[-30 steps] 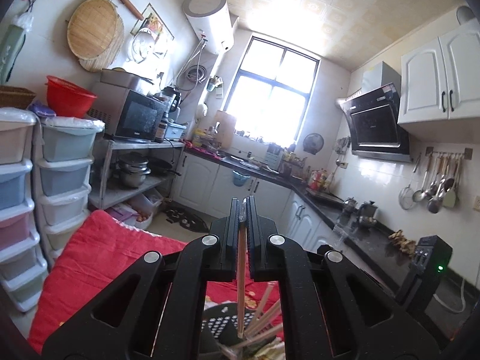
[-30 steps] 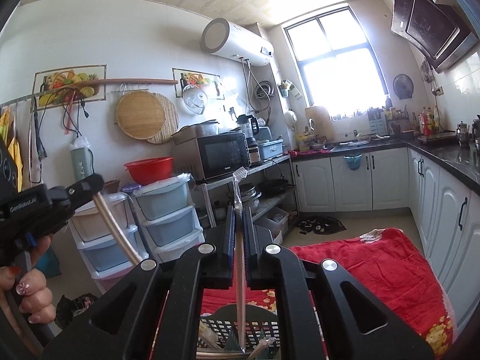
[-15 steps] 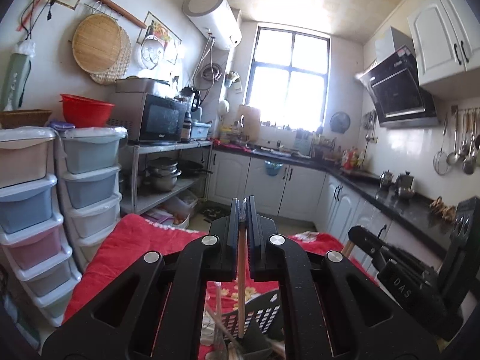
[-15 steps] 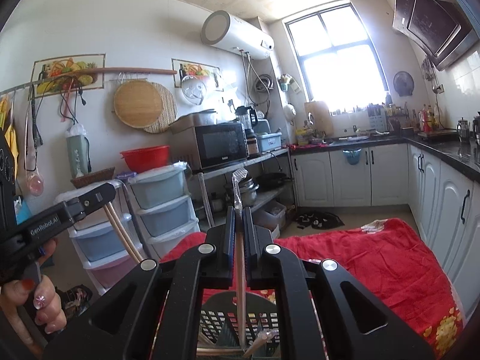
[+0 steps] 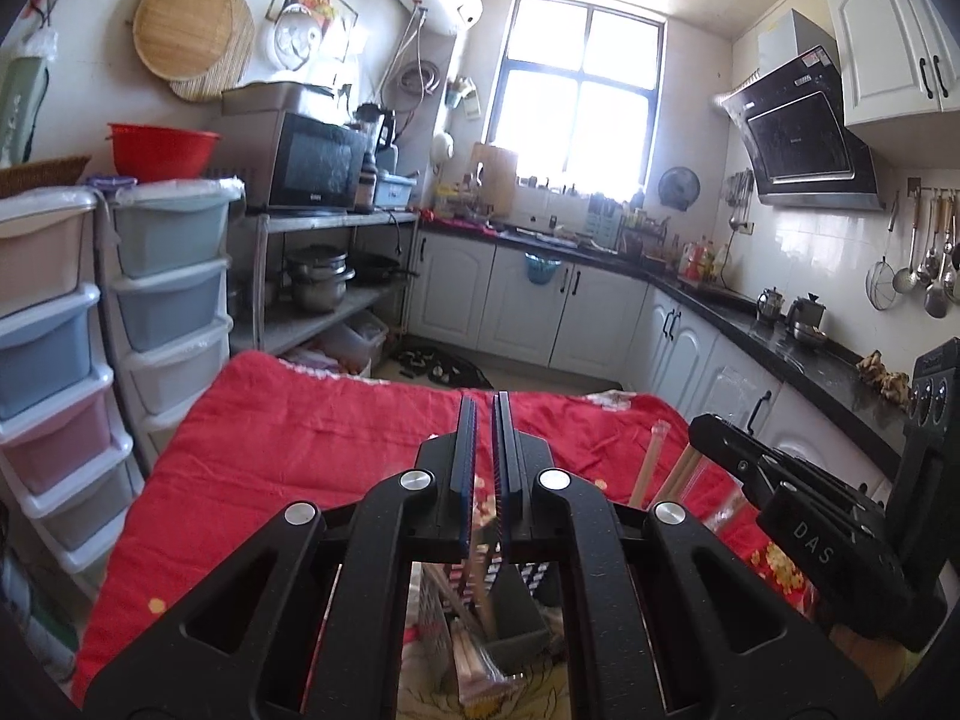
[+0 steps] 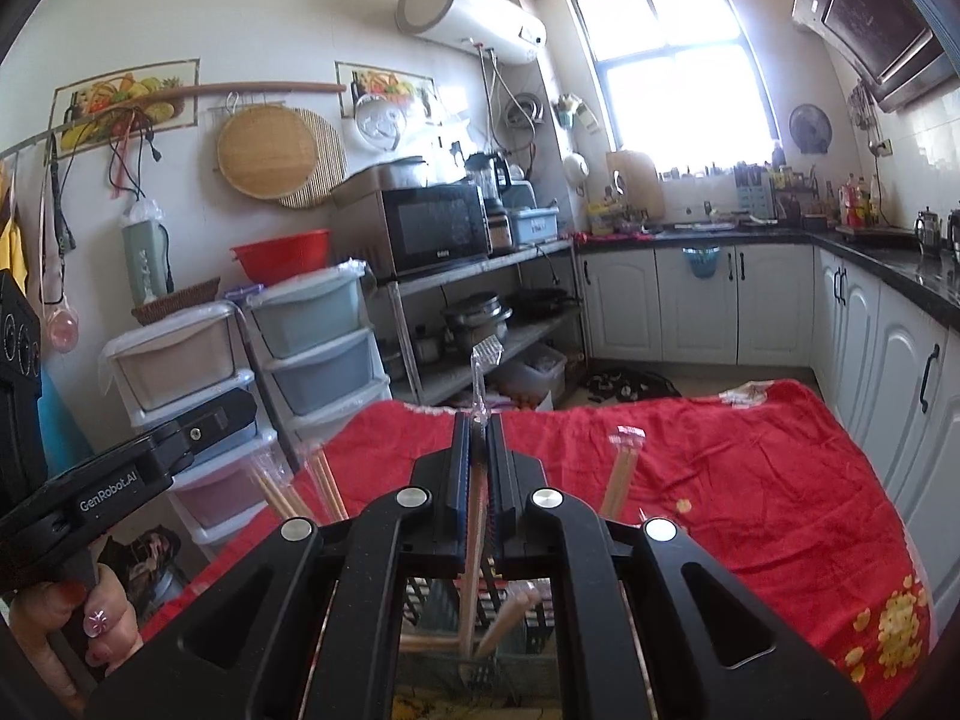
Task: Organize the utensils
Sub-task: 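Open both tools to drop the chopsticks into the caddy, then withdraw both open tools back from the caddy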
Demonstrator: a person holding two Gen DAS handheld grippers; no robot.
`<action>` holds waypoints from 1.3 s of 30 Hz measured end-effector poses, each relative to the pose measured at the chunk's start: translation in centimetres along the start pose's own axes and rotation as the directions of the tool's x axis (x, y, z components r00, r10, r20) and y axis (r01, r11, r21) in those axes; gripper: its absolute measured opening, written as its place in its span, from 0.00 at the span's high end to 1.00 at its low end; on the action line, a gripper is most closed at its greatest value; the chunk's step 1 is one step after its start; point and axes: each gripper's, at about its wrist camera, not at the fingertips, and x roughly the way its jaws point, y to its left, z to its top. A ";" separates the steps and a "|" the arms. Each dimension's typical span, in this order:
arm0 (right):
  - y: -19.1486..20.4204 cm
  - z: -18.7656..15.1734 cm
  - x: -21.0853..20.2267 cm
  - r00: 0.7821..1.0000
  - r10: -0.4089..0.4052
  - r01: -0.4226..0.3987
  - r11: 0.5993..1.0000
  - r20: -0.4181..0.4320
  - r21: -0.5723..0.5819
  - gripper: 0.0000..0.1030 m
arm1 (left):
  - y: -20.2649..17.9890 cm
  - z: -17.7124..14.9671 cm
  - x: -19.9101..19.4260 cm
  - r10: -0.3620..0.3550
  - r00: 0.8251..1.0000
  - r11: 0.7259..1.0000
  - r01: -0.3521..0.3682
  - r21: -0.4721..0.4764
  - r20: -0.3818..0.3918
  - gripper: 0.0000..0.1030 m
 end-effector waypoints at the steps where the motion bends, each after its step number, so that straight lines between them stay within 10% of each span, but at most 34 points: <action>1: -0.1 -0.2 -0.1 1.000 -0.001 0.001 1.000 -0.007 0.001 0.92 | 0.0 -0.1 0.0 -0.001 1.000 1.000 0.001 -0.001 -0.003 0.98; 25: -0.9 -3.6 -9.3 0.999 -0.035 0.032 0.995 -0.035 -0.095 0.44 | 0.2 -2.8 -6.7 -0.117 0.993 0.990 0.115 -0.088 -0.017 0.16; 39: 0.0 -7.2 -12.6 0.997 -0.063 0.058 0.991 -0.034 -0.122 0.23 | -0.1 -6.6 -7.6 -0.127 0.988 0.988 0.119 -0.099 -0.086 0.10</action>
